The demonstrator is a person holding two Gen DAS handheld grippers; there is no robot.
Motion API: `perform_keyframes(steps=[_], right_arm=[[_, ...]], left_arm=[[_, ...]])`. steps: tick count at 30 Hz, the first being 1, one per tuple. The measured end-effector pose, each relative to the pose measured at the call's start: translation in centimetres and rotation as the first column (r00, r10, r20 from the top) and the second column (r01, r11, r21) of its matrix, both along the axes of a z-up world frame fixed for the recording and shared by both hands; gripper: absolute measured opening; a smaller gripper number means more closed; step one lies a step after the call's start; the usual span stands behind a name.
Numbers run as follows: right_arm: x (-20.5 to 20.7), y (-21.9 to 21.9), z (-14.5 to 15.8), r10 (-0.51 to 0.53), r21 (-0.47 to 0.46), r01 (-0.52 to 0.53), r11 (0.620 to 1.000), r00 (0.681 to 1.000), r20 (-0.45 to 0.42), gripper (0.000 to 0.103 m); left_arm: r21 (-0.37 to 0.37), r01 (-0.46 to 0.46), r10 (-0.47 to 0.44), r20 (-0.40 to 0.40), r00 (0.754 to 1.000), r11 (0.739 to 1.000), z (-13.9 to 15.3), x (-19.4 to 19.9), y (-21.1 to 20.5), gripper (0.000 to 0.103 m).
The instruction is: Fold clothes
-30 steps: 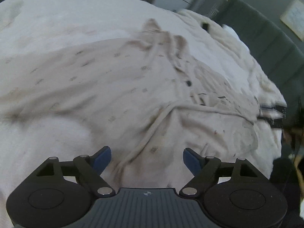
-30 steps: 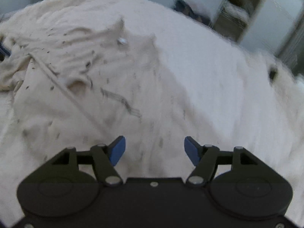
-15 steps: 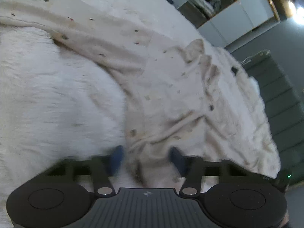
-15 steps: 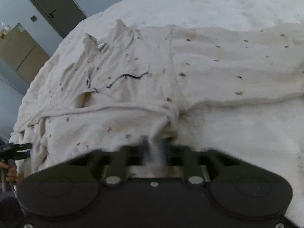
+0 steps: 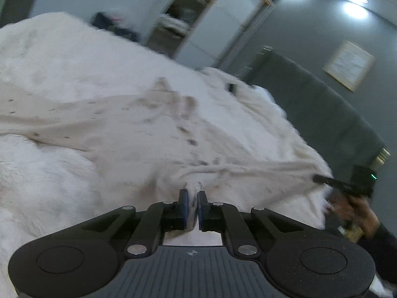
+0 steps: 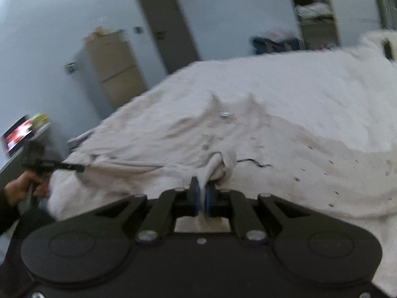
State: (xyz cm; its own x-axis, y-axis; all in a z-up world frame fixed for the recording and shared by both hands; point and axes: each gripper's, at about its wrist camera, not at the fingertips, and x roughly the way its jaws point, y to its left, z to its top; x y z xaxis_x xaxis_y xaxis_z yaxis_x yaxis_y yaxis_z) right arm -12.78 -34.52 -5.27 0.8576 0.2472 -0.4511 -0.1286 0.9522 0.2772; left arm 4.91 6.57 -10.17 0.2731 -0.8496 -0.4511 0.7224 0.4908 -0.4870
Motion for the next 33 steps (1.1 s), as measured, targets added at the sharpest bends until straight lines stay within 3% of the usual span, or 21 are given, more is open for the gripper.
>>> perform_keyframes(steps=[2,4,8,10,12,15,17,20,22,24,25,27,33], right_arm=[[-1.8,1.8,0.1,0.108,-0.084,-0.107,0.991,0.994,0.009,0.003],[-3.5,3.4,-0.5,0.197,-0.175,-0.201,0.964,0.979,-0.041,0.003],[-5.9,5.1,-2.0,0.288,-0.25,-0.329,0.911,0.94,-0.185,0.006],[-6.1,5.3,-1.9,0.289,-0.258,-0.348,0.901,0.926,-0.241,0.011],[-5.7,5.1,-1.3,0.277,-0.257,-0.346,0.902,0.923,-0.268,0.019],[-4.8,4.7,0.1,0.229,-0.276,-0.293,0.915,0.943,-0.242,0.04],[-3.7,4.5,1.2,0.182,-0.298,-0.237,0.925,0.962,-0.201,0.045],[-2.4,5.0,0.5,0.156,-0.326,-0.212,0.921,0.969,-0.19,0.046],[-1.4,5.8,-0.2,0.134,-0.365,-0.196,0.91,0.973,-0.188,0.046],[-0.7,7.2,-1.4,0.137,-0.407,-0.208,0.89,0.971,-0.198,0.046],[-0.6,7.7,-1.8,0.145,-0.411,-0.217,0.886,0.969,-0.198,0.046],[-0.6,8.3,-2.5,0.161,-0.401,-0.229,0.887,0.967,-0.196,0.046],[-0.7,9.5,-3.7,0.196,-0.376,-0.263,0.888,0.958,-0.207,0.046]], left_arm=[[0.02,0.084,-0.084,0.034,0.996,0.996,0.3,-2.1,0.8,0.006],[0.093,0.142,-0.146,0.039,0.988,0.985,0.0,-4.0,2.0,0.006],[0.172,0.08,-0.085,0.019,0.996,0.982,-0.3,-5.4,4.9,0.009],[0.176,0.022,-0.031,0.051,0.998,0.984,0.2,-5.3,4.3,0.032],[0.185,-0.04,0.023,0.092,0.996,0.982,0.8,-5.2,3.1,0.076],[0.267,-0.057,0.024,0.123,0.992,0.962,0.3,-4.7,-0.7,0.081],[0.313,-0.059,0.025,0.112,0.993,0.948,-0.7,-4.1,-3.2,0.081],[0.37,-0.08,0.06,0.066,0.996,0.926,-2.8,-3.2,-6.7,0.079],[0.427,-0.097,0.087,0.043,0.995,0.899,-4.4,-2.9,-8.2,0.066],[0.497,-0.1,0.094,0.037,0.995,0.862,-5.9,-2.6,-9.4,0.04],[0.552,-0.105,0.087,0.058,0.994,0.827,-6.6,-2.8,-10.1,0.034],[0.596,-0.087,0.045,0.085,0.995,0.798,-7.0,-3.3,-10.5,0.005],[0.569,0.045,-0.095,0.059,0.994,0.821,-4.3,-5.6,-8.0,0.004]])
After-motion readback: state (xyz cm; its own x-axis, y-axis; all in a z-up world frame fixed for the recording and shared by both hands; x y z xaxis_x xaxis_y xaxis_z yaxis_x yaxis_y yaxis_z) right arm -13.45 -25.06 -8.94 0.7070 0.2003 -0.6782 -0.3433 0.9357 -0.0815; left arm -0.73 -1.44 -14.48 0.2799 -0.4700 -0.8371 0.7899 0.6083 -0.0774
